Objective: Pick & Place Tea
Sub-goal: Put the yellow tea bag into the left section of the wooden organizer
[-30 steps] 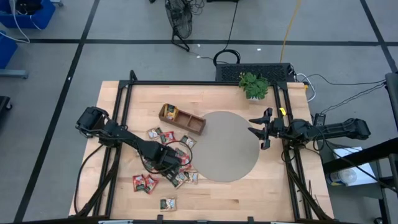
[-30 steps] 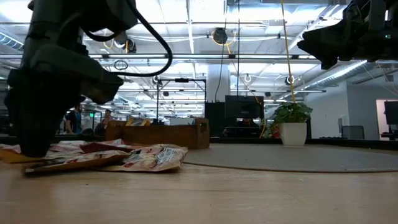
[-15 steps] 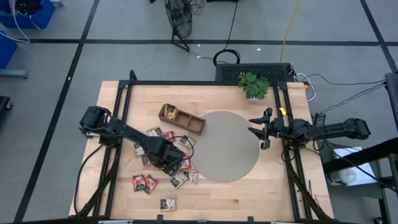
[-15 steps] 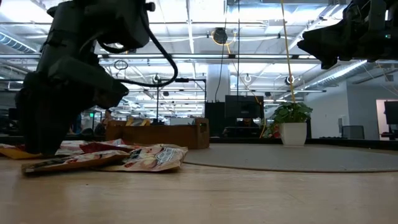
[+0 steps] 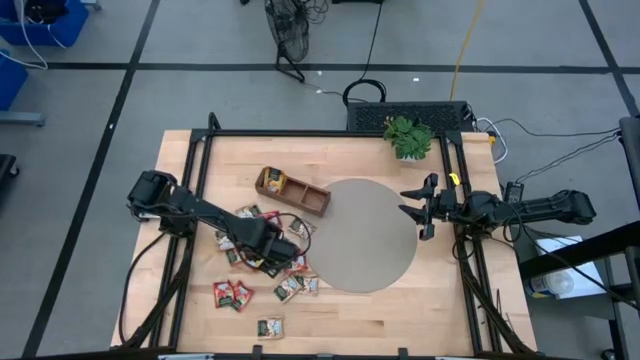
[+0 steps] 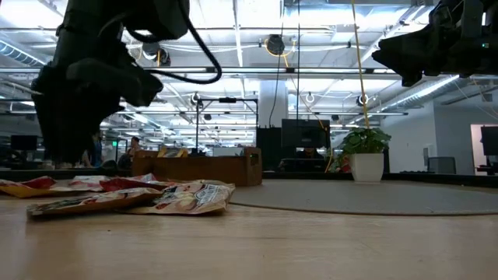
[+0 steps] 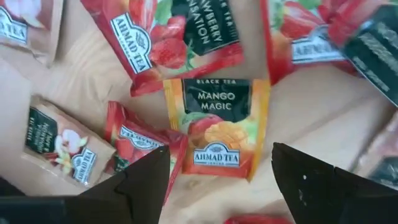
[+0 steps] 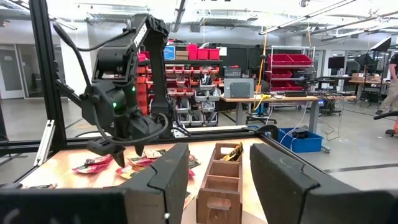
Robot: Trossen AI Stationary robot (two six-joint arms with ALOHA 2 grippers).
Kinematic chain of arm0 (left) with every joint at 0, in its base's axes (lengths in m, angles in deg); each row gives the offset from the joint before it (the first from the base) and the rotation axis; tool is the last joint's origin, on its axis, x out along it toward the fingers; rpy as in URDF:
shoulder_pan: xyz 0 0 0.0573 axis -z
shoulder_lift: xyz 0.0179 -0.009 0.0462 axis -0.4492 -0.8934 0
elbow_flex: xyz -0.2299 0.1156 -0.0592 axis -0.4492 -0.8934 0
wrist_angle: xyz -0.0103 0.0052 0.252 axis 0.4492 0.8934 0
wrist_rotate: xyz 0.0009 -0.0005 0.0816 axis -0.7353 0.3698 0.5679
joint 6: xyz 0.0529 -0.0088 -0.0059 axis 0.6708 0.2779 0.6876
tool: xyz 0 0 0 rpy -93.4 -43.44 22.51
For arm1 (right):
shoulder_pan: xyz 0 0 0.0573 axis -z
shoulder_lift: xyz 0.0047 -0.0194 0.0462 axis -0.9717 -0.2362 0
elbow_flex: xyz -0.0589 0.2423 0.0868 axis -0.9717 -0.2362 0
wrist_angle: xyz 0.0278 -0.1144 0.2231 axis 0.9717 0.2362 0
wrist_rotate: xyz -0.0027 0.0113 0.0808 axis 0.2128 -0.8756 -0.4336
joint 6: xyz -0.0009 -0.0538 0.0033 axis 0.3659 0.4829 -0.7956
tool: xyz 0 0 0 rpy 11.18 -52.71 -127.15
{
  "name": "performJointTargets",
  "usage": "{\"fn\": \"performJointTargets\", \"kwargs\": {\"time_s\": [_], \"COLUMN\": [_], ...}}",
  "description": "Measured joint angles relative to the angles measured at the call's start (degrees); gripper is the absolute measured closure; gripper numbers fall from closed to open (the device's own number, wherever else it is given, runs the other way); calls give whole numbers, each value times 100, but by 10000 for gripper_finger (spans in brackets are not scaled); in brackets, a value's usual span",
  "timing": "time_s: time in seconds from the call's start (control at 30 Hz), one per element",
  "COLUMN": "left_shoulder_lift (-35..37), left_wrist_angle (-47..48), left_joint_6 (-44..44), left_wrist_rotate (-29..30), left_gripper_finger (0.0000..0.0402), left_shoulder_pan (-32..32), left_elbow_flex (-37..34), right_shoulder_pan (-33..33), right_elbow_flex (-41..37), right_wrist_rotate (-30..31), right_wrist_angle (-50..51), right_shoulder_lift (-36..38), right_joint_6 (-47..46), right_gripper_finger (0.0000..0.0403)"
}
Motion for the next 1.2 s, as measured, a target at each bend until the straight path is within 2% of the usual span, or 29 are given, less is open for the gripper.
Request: {"fn": "performJointTargets", "kwargs": {"time_s": [0.2,0.53,0.83,0.97,1.2], "left_shoulder_lift": [2,41,42,37,28], "left_wrist_angle": [-202,-1628,-1731,-1713,-1749], "left_joint_6": [-269,-67,-141,-220,-235], "left_wrist_rotate": [-40,-96,-241,-314,-360], "left_gripper_finger": [121,121,124,153,245], "left_shoulder_pan": [2,-34,-99,-98,-103], "left_elbow_flex": [-379,-959,-1145,-1149,-1158], "right_shoulder_pan": [-1,1,1,-1,0], "right_elbow_flex": [0,0,0,0,-2], "right_wrist_rotate": [-1,1,0,0,0], "right_wrist_angle": [2,0,-1,-1,0], "right_shoulder_lift": [-2,-2,0,0,0], "right_joint_6": [0,0,0,0,0], "right_gripper_finger": [248,248,248,248,248]}}
